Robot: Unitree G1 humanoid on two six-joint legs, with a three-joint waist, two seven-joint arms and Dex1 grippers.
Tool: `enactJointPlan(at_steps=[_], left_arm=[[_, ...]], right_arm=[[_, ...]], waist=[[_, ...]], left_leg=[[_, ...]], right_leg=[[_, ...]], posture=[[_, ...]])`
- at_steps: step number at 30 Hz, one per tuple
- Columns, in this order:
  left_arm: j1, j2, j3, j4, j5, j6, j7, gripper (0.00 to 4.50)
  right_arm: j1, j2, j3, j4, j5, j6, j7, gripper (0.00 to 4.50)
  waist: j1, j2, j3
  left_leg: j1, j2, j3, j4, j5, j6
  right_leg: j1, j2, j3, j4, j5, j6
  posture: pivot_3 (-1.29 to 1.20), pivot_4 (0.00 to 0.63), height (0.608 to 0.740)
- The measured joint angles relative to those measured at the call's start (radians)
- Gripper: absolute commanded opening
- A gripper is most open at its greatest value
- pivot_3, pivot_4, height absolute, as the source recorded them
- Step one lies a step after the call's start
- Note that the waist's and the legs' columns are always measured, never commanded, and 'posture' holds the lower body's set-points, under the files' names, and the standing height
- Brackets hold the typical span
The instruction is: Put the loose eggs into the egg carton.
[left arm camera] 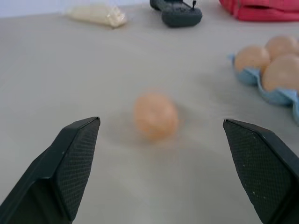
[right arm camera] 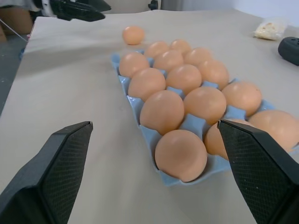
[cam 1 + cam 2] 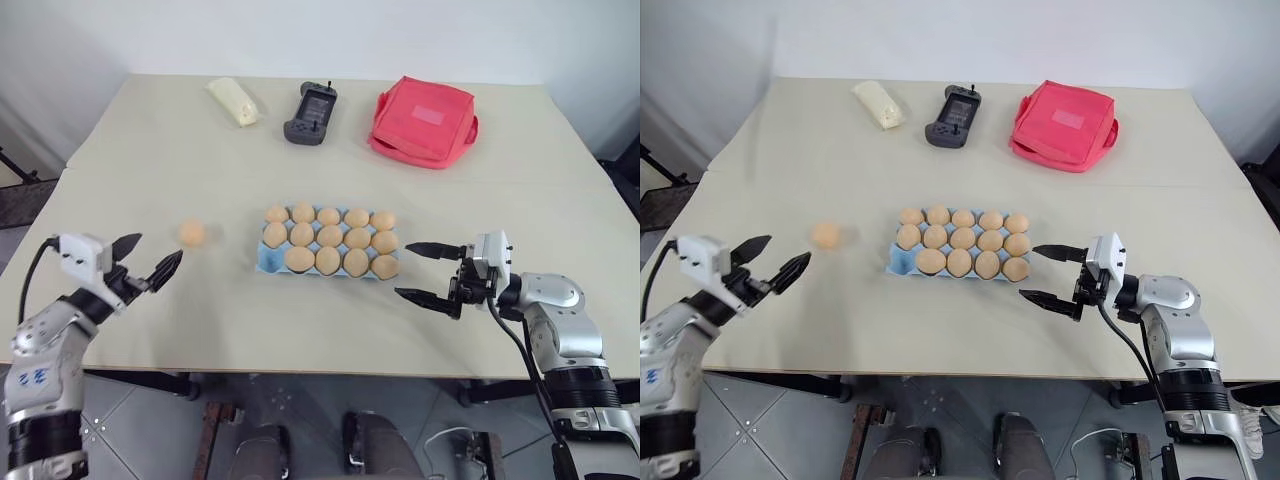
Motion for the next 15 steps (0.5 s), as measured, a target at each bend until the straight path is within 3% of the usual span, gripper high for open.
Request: enactJointPlan(at_steps=[9, 14, 15], left_arm=[[-0.269, -0.142, -0.109, 0.380, 0.124, -0.185, 0.093, 4.50], [-0.375, -0.169, -0.144, 0.579, 0.176, -0.272, 0.145, 4.50], [-0.389, -0.169, -0.144, 0.604, 0.181, -0.283, 0.149, 4.31]], right_arm=[[0.046, 0.008, 0.007, -0.046, -0.003, 0.009, -0.027, 4.49], [0.046, 0.028, 0.009, -0.078, 0.001, 0.028, -0.045, 4.49], [0.046, 0.030, 0.009, -0.081, 0.002, 0.030, -0.047, 4.50]], waist=[[0.014, 0.000, 0.000], [0.011, -0.001, 0.000], [0.011, -0.001, 0.000]], left_leg=[[-0.001, -0.001, 0.002, 0.004, 0.001, -0.001], [0.000, -0.001, 0.005, 0.005, 0.001, -0.001], [0.000, -0.001, 0.005, 0.005, 0.001, -0.001]], right_leg=[[0.000, -0.003, -0.008, 0.001, 0.001, 0.003], [0.000, -0.005, -0.012, 0.003, 0.001, 0.003], [0.000, -0.005, -0.013, 0.003, 0.001, 0.003]], posture=[[0.00, 0.150, 0.740], [0.00, 0.150, 0.740], [0.00, 0.150, 0.740]])
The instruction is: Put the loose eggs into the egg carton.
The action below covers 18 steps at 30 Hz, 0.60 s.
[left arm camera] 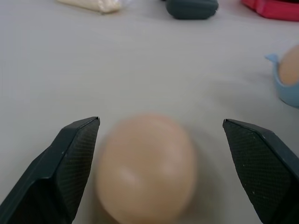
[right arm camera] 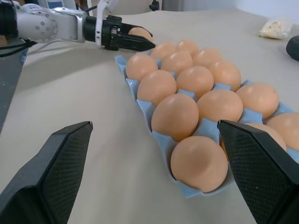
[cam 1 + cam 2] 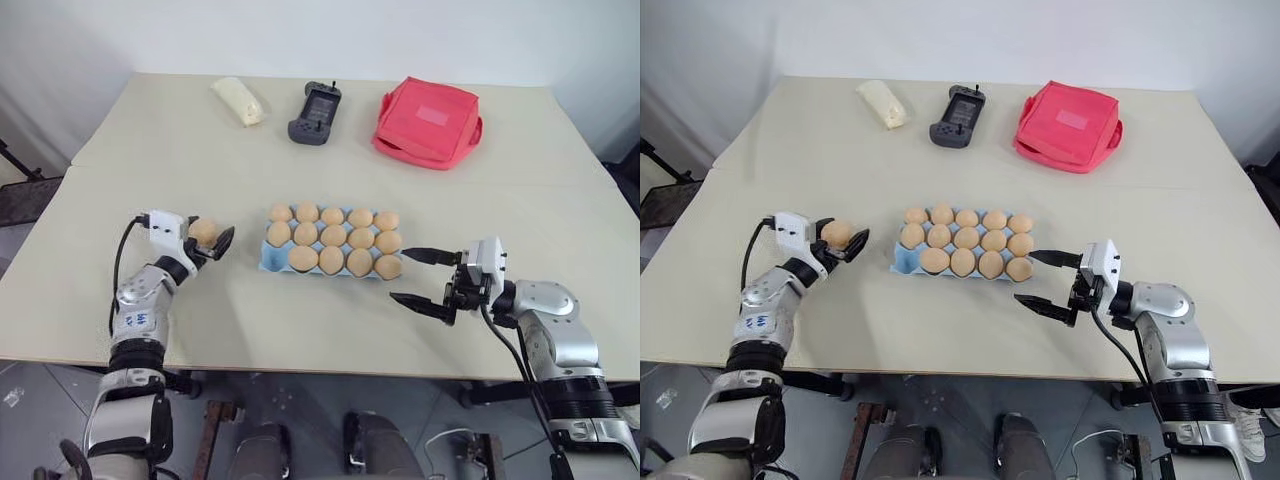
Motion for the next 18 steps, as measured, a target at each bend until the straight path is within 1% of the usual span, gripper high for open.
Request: enactJointPlan(at_steps=[2, 7, 8, 13, 15, 18], left_arm=[[-0.017, 0.000, -0.004, 0.036, 0.008, -0.025, 0.000, 3.91], [-0.019, 0.007, -0.011, 0.051, 0.009, -0.049, -0.028, 2.43], [-0.014, 0.011, -0.011, 0.047, 0.007, -0.049, -0.040, 2.30], [0.052, 0.025, -0.011, -0.040, -0.033, -0.022, -0.142, 2.30], [0.102, 0.024, -0.016, -0.157, -0.081, 0.017, -0.217, 2.30], [0.126, 0.024, -0.054, -0.350, -0.123, 0.092, -0.295, 2.30]], right_arm=[[0.001, 0.006, 0.000, -0.009, 0.002, 0.012, -0.006, 4.50], [0.008, 0.011, 0.006, -0.040, 0.005, 0.026, -0.026, 4.50], [0.011, 0.012, 0.006, -0.044, 0.005, 0.029, -0.032, 4.50], [0.029, 0.017, 0.007, -0.058, 0.005, 0.038, -0.056, 4.50], [0.033, 0.017, 0.007, -0.066, 0.005, 0.039, -0.063, 4.50], [0.034, 0.017, 0.007, -0.069, 0.006, 0.039, -0.067, 4.50]], waist=[[0.000, 0.000, 0.000], [0.002, 0.000, 0.000], [0.002, 0.000, 0.000], [-0.001, 0.000, 0.000], [-0.001, 0.000, 0.000], [0.006, 0.000, 0.000]], left_leg=[[0.000, 0.000, 0.000, 0.000, 0.000, 0.000], [0.000, 0.000, 0.000, 0.000, 0.000, 0.000], [0.000, 0.000, 0.000, 0.000, 0.000, 0.000], [0.000, 0.000, 0.000, 0.000, 0.000, -0.001], [0.000, 0.000, 0.000, 0.000, -0.001, -0.001], [0.000, 0.000, 0.000, 0.002, -0.001, -0.001]], right_leg=[[0.000, -0.001, -0.003, 0.000, 0.000, 0.000], [0.000, -0.003, -0.008, 0.000, 0.000, 0.000], [0.000, -0.003, -0.008, 0.000, 0.000, 0.000], [0.000, -0.003, -0.009, 0.001, 0.000, -0.001], [0.000, -0.004, -0.009, 0.001, 0.000, -0.001], [0.000, -0.004, -0.009, 0.001, 0.000, -0.001]], posture=[[0.00, 0.150, 0.740], [0.00, 0.150, 0.740], [0.00, 0.150, 0.740], [0.00, 0.150, 0.740], [0.00, 0.150, 0.740], [0.00, 0.150, 0.740]])
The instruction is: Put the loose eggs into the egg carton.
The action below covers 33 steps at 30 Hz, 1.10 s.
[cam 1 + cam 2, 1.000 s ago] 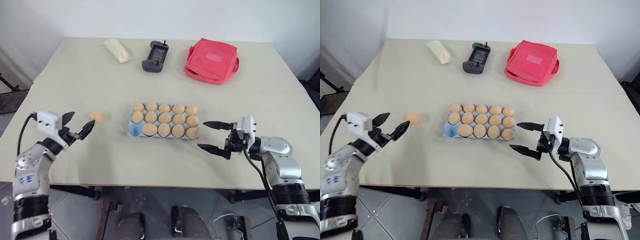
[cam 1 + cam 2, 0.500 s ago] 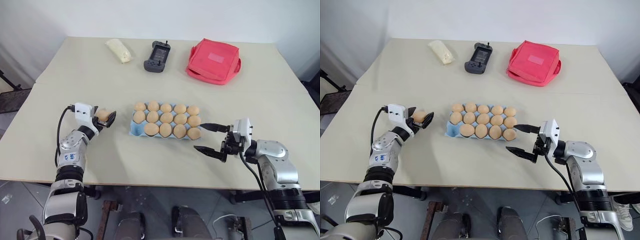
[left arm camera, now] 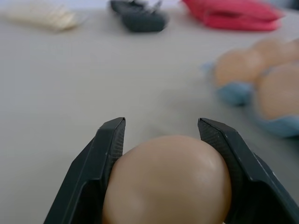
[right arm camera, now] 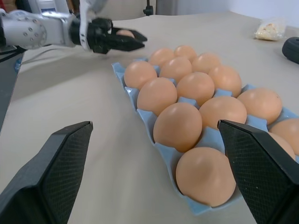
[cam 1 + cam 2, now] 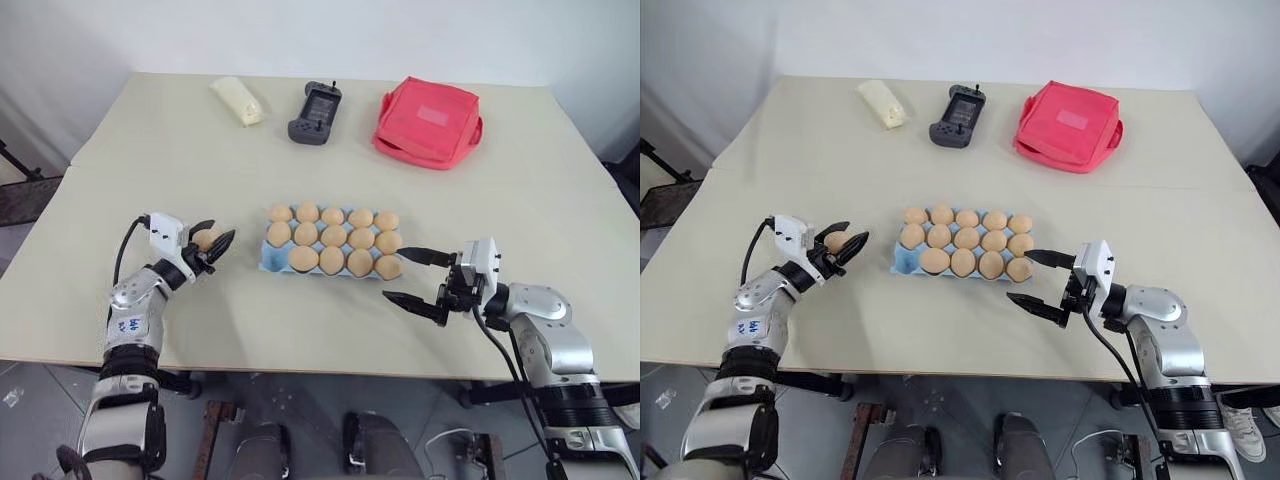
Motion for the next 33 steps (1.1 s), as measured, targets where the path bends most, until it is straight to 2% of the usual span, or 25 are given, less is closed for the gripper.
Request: enactJointPlan(at_steps=[4, 11, 16, 18, 21, 26, 30, 33], left_arm=[[0.000, -0.016, -0.117, -0.169, 0.000, 0.078, -0.072, 2.30], [-0.028, -0.068, -0.212, -0.158, 0.034, 0.101, -0.102, 2.30], [-0.044, -0.060, -0.204, -0.100, 0.052, 0.087, -0.094, 3.81], [-0.033, -0.041, -0.194, -0.109, 0.050, 0.090, -0.096, 4.40], [0.024, 0.007, -0.165, -0.195, 0.028, 0.123, -0.112, 4.40], [0.192, 0.183, -0.073, -0.368, -0.025, 0.198, -0.174, 4.40], [0.359, 0.286, 0.022, -0.379, -0.037, 0.203, -0.221, 4.40], [0.429, 0.307, 0.066, -0.382, -0.044, 0.202, -0.229, 4.40]], right_arm=[[-0.003, 0.003, 0.005, 0.000, -0.001, 0.000, -0.009, 4.50], [-0.013, 0.017, 0.028, 0.001, -0.002, -0.001, -0.019, 4.50], [-0.014, 0.021, 0.029, 0.001, -0.002, -0.001, -0.021, 4.50], [-0.013, 0.021, 0.030, -0.001, -0.002, -0.001, -0.022, 4.50], [-0.011, 0.021, 0.031, -0.006, -0.002, 0.000, -0.022, 4.50], [-0.004, -0.011, 0.022, -0.005, -0.001, 0.001, -0.017, 4.50], [-0.001, -0.035, -0.002, 0.012, 0.005, 0.002, -0.003, 4.50], [-0.011, -0.051, -0.016, 0.045, 0.010, 0.001, 0.012, 4.50]], waist=[[0.012, 0.000, 0.000], [0.008, 0.000, 0.000], [0.009, 0.000, 0.000], [0.008, 0.000, 0.000], [0.006, 0.000, 0.000], [0.000, 0.001, 0.000], [-0.010, 0.001, 0.001], [-0.009, 0.001, 0.001]], left_leg=[[0.000, 0.000, 0.000, 0.002, 0.000, 0.000], [0.001, 0.001, 0.001, 0.003, 0.000, 0.001], [0.000, 0.001, 0.001, 0.003, 0.000, 0.002], [0.000, 0.001, 0.001, 0.004, 0.000, 0.002], [0.000, 0.001, 0.001, 0.002, 0.000, 0.001], [0.000, 0.001, 0.000, 0.000, -0.001, 0.001], [0.001, 0.001, 0.000, -0.003, -0.001, 0.003], [0.000, 0.001, -0.002, -0.004, -0.003, 0.006]], right_leg=[[0.001, 0.000, 0.001, 0.000, 0.000, 0.000], [0.001, 0.001, 0.001, 0.001, 0.001, -0.002], [0.001, 0.001, 0.001, 0.001, 0.001, -0.002], [0.001, 0.001, 0.001, 0.001, 0.001, -0.002], [0.000, 0.001, 0.001, 0.001, 0.001, -0.002], [0.000, 0.001, 0.002, -0.001, 0.001, -0.002], [0.000, 0.000, 0.002, -0.005, 0.001, -0.002], [0.000, -0.001, 0.001, -0.006, 0.001, -0.002]], posture=[[0.00, 0.150, 0.740], [0.00, 0.150, 0.740], [0.00, 0.150, 0.740], [0.00, 0.150, 0.740], [0.00, 0.150, 0.740], [0.00, 0.150, 0.740], [0.00, 0.150, 0.740], [0.00, 0.150, 0.740]])
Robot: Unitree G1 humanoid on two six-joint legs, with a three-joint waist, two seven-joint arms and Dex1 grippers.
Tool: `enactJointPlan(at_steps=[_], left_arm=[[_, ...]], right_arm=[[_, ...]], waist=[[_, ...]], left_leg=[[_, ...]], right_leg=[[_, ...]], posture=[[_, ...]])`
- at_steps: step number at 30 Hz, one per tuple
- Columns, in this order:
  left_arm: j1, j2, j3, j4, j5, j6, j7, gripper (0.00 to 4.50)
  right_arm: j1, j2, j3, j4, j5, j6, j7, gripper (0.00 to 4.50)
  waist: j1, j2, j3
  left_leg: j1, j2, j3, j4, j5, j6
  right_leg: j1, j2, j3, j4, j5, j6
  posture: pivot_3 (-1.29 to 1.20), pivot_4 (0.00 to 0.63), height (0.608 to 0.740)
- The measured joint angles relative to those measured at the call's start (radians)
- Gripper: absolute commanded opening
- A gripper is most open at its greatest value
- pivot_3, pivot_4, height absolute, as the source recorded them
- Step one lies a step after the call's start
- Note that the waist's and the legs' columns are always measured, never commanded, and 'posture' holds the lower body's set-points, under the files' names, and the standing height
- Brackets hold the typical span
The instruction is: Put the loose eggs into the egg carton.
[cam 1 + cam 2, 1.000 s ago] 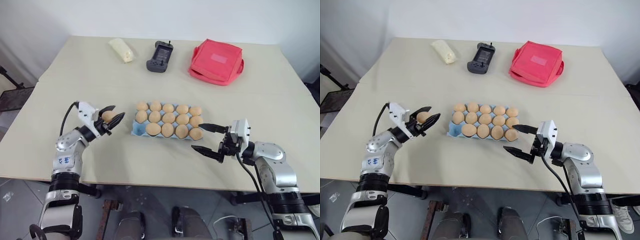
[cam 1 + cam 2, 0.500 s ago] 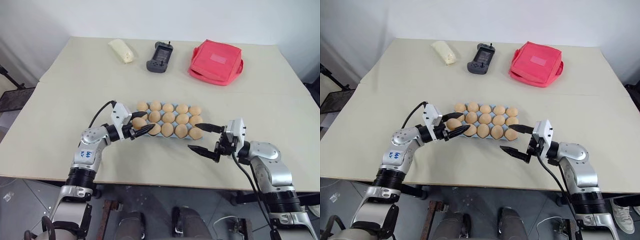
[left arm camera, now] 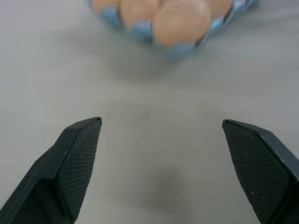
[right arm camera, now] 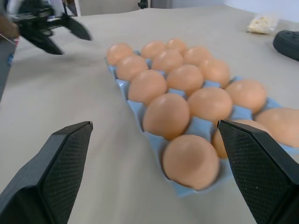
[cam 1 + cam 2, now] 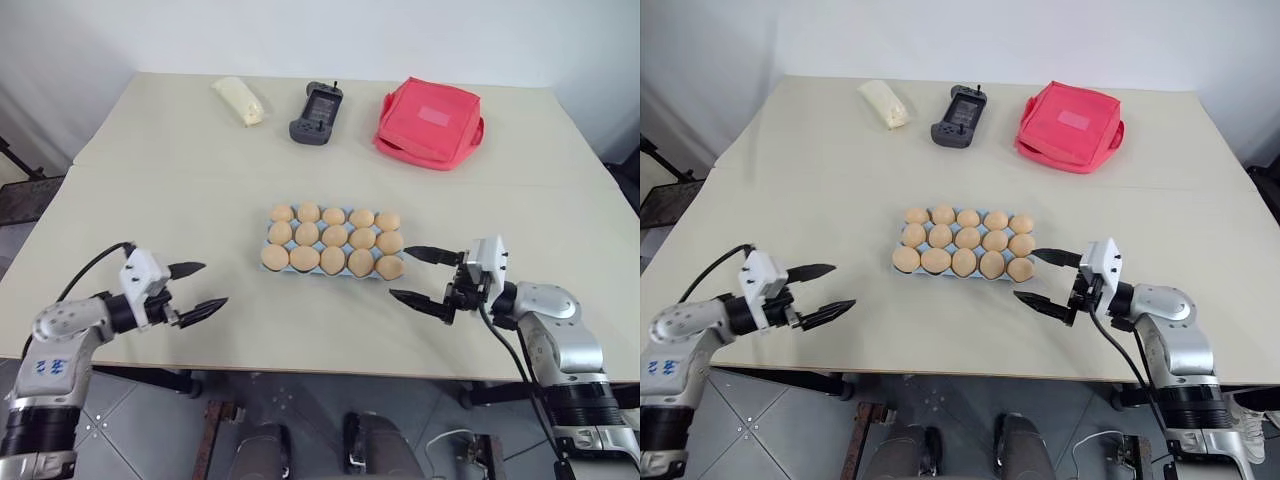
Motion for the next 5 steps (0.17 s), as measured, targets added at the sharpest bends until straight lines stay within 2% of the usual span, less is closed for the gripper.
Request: enactJointPlan(at_steps=[5], left_arm=[[0.028, 0.000, 0.032, -0.023, -0.003, -0.003, 0.019, 4.40]], right_arm=[[-0.012, -0.002, -0.002, 0.040, 0.000, -0.006, 0.014, 4.50]], waist=[[-0.003, 0.000, 0.000]], left_leg=[[0.000, 0.000, 0.000, -0.002, 0.000, 0.000]], right_leg=[[0.000, 0.000, 0.000, -0.001, 0.000, -0.001]], posture=[[0.00, 0.150, 0.740]])
